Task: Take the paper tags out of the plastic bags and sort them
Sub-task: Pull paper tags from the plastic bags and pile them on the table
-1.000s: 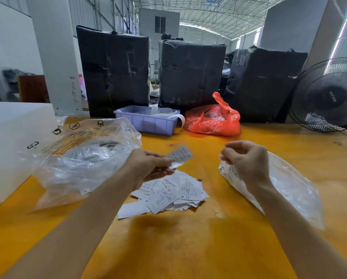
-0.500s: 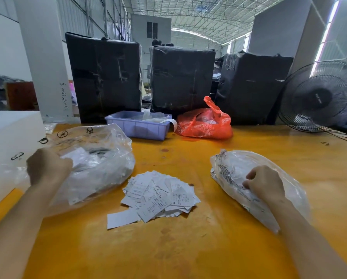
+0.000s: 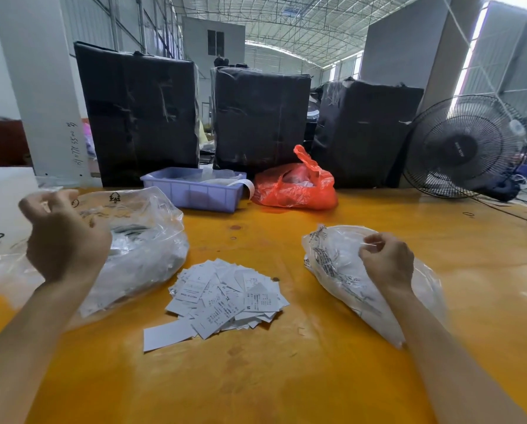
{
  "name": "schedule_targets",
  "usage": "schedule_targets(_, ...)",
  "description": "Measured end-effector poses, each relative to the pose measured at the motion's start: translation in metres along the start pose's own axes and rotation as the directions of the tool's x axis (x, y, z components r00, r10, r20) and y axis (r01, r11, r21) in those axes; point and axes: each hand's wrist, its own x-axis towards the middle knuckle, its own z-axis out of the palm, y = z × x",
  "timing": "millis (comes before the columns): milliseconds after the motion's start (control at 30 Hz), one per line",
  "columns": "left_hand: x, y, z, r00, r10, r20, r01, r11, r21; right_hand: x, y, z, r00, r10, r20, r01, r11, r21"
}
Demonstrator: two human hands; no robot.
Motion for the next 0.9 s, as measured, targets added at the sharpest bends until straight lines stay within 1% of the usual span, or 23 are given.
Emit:
schedule_targets(67, -0.008, 0.015, -0.003, 0.994, 0.075, -0.08, -0.072, 0.997, 0.04, 0.001, -0.002, -0.002, 0.999, 0.048, 0.021, -0.051, 0.989, 0.136)
schedule_targets(133, -0.014, 0.03, -0.006, 0.991, 0.1, -0.09, -0.097, 0.994, 0.045, 0.001, -0.005, -0.002, 0.995, 0.081, 0.054, -0.092, 0.965, 0.245)
schedule_targets(167, -0.017, 0.037, -0.007, 0.992, 0.101, -0.074, -0.098, 0.994, 0.037, 0.001, -0.005, -0.002, 0.995, 0.081, 0.06, -0.094, 0.963, 0.252)
schedule_targets(233, -0.023, 0.045, -0.006, 0.992, 0.115, -0.047, -0.114, 0.993, 0.024, 0.002, -0.003, -0.002, 0.992, 0.077, 0.097, -0.096, 0.975, 0.199)
schedule_targets(333, -0.03, 0.052, -0.002, 0.988, 0.153, -0.019, -0.153, 0.988, 0.002, 0.002, -0.001, 0.001, 0.966, 0.073, 0.249, -0.111, 0.984, 0.141)
schedule_targets(367, -0.032, 0.054, -0.001, 0.986, 0.166, -0.005, -0.166, 0.986, -0.005, 0.001, -0.002, 0.002, 0.959, 0.065, 0.276, -0.114, 0.98, 0.165)
schedule_targets(400, -0.034, 0.056, 0.001, 0.984, 0.176, 0.011, -0.176, 0.984, -0.016, -0.001, -0.005, 0.0, 0.957, 0.056, 0.286, -0.125, 0.965, 0.232)
schedule_targets(433, -0.035, 0.058, 0.003, 0.982, 0.186, 0.026, -0.185, 0.982, -0.035, -0.003, -0.011, -0.003, 0.957, 0.053, 0.286, -0.15, 0.932, 0.33)
schedule_targets(467, -0.038, 0.062, 0.006, 0.979, 0.201, 0.042, -0.197, 0.978, -0.072, -0.005, -0.018, -0.007, 0.954, 0.055, 0.294, -0.186, 0.88, 0.438)
schedule_targets(500, -0.041, 0.066, 0.007, 0.974, 0.22, 0.061, -0.21, 0.968, -0.138, -0.008, -0.025, -0.01, 0.942, 0.059, 0.331, -0.237, 0.814, 0.531)
schedule_targets(533, -0.045, 0.071, 0.009, 0.967, 0.237, 0.094, -0.211, 0.951, -0.225, -0.012, -0.035, -0.012, 0.916, 0.051, 0.398, -0.3, 0.746, 0.594)
schedule_targets(567, -0.05, 0.078, 0.01, 0.957, 0.244, 0.16, -0.183, 0.928, -0.324, -0.018, -0.044, -0.012, 0.88, 0.024, 0.475, -0.357, 0.693, 0.626)
schedule_targets(600, -0.057, 0.085, 0.009, 0.931, 0.242, 0.273, -0.11, 0.899, -0.424, -0.025, -0.054, -0.009, 0.835, -0.018, 0.55, -0.406, 0.654, 0.638)
schedule_targets(633, -0.064, 0.093, 0.008, 0.869, 0.238, 0.434, 0.015, 0.864, -0.503, -0.033, -0.063, -0.005, 0.786, -0.066, 0.615, -0.446, 0.629, 0.637)
schedule_targets(667, -0.072, 0.1, 0.007, 0.759, 0.241, 0.605, 0.171, 0.822, -0.542, -0.042, -0.072, -0.001, 0.734, -0.115, 0.67, -0.478, 0.613, 0.629)
schedule_targets(700, -0.08, 0.106, 0.006, 0.625, 0.25, 0.74, 0.311, 0.789, -0.53, -0.052, -0.079, 0.004, 0.684, -0.157, 0.712, -0.502, 0.607, 0.616)
schedule_targets(733, -0.086, 0.11, 0.006, 0.508, 0.262, 0.82, 0.397, 0.774, -0.494, -0.06, -0.085, 0.009, 0.642, -0.187, 0.743, -0.521, 0.604, 0.603)
schedule_targets(767, -0.092, 0.111, 0.007, 0.432, 0.277, 0.858, 0.444, 0.763, -0.47, -0.067, -0.09, 0.014, 0.609, -0.209, 0.765, -0.539, 0.599, 0.592)
schedule_targets(800, -0.096, 0.111, 0.009, 0.395, 0.289, 0.872, 0.471, 0.751, -0.462, -0.072, -0.094, 0.017, 0.584, -0.221, 0.781, -0.558, 0.589, 0.584)
schedule_targets(833, -0.098, 0.11, 0.01, 0.386, 0.292, 0.875, 0.497, 0.733, -0.464, -0.076, -0.096, 0.019, 0.567, -0.225, 0.793, -0.575, 0.582, 0.576)
schedule_targets(867, -0.099, 0.108, 0.011, 0.402, 0.281, 0.872, 0.523, 0.711, -0.47, -0.079, -0.097, 0.021, 0.557, -0.222, 0.8, -0.585, 0.58, 0.568)
schedule_targets(900, -0.1, 0.107, 0.011, 0.431, 0.259, 0.864, 0.543, 0.69, -0.478, -0.081, -0.097, 0.022, 0.55, -0.219, 0.806, -0.586, 0.587, 0.559)
